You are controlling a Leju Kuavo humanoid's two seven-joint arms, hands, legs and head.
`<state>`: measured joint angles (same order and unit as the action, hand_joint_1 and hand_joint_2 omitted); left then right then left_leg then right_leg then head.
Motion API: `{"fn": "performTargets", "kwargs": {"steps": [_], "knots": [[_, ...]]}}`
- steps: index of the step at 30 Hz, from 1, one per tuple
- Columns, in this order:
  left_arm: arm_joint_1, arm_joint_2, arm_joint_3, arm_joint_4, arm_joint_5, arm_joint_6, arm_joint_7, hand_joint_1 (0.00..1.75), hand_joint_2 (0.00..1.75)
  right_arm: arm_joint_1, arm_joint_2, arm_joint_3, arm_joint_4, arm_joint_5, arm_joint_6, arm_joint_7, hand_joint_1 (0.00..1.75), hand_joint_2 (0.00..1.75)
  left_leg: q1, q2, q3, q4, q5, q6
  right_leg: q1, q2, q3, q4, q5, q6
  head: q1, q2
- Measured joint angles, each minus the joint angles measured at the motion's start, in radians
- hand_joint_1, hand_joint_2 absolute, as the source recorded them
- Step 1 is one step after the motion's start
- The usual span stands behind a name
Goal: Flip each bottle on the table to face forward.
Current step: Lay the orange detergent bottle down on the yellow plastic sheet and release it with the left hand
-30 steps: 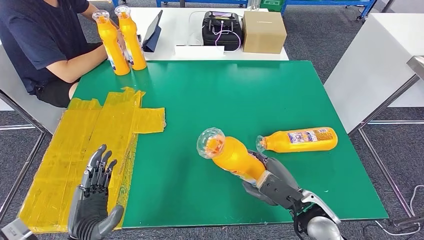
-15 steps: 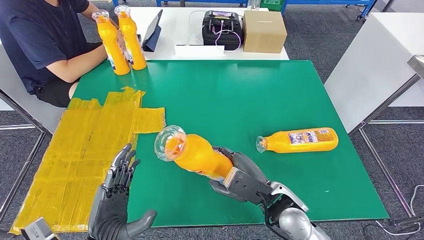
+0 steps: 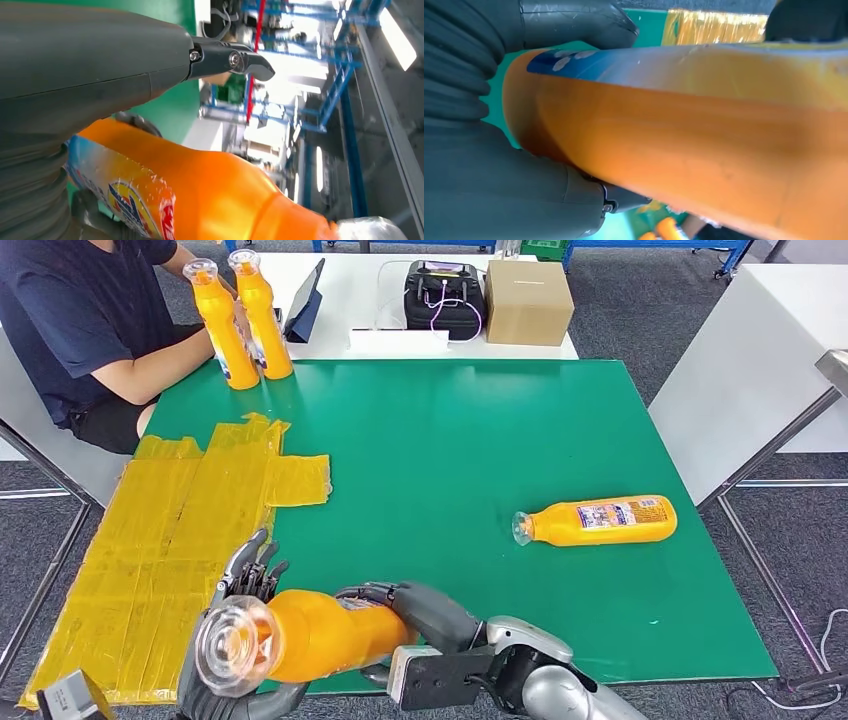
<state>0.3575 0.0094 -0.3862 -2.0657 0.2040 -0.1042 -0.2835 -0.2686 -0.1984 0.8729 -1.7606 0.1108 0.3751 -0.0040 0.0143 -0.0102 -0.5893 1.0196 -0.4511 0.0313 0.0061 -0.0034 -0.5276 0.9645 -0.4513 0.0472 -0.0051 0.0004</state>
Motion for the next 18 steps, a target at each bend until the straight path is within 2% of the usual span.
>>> {"fn": "performTargets", "kwargs": {"steps": [8, 17, 18], "knots": [[0.019, 0.022, -0.035, 0.003, 0.01, -0.014, -0.012, 0.0, 1.75, -0.047, -0.041, 0.122, -0.015, 0.009, 0.012, -0.005, 1.75, 1.75, 0.0, 0.0, 0.0, 0.0, 0.0, 0.0, 0.0, 0.0, -0.001, 0.0, 0.0, 0.0, 0.0, 0.0], [0.025, 0.041, -0.057, 0.003, 0.008, -0.014, -0.013, 0.0, 1.75, -0.048, -0.068, 0.153, -0.024, 0.012, 0.012, -0.006, 1.75, 1.75, 0.0, 0.001, 0.0, 0.0, 0.0, 0.0, 0.0, 0.0, -0.001, 0.0, 0.0, 0.0, 0.0, 0.0], [0.026, 0.042, -0.058, 0.003, 0.007, -0.014, -0.014, 0.24, 1.75, -0.049, -0.07, 0.155, -0.024, 0.012, 0.012, -0.006, 1.75, 1.75, 0.0, 0.001, 0.0, 0.0, 0.0, 0.0, 0.0, 0.0, -0.001, 0.0, 0.0, 0.0, 0.0, 0.0]]}}
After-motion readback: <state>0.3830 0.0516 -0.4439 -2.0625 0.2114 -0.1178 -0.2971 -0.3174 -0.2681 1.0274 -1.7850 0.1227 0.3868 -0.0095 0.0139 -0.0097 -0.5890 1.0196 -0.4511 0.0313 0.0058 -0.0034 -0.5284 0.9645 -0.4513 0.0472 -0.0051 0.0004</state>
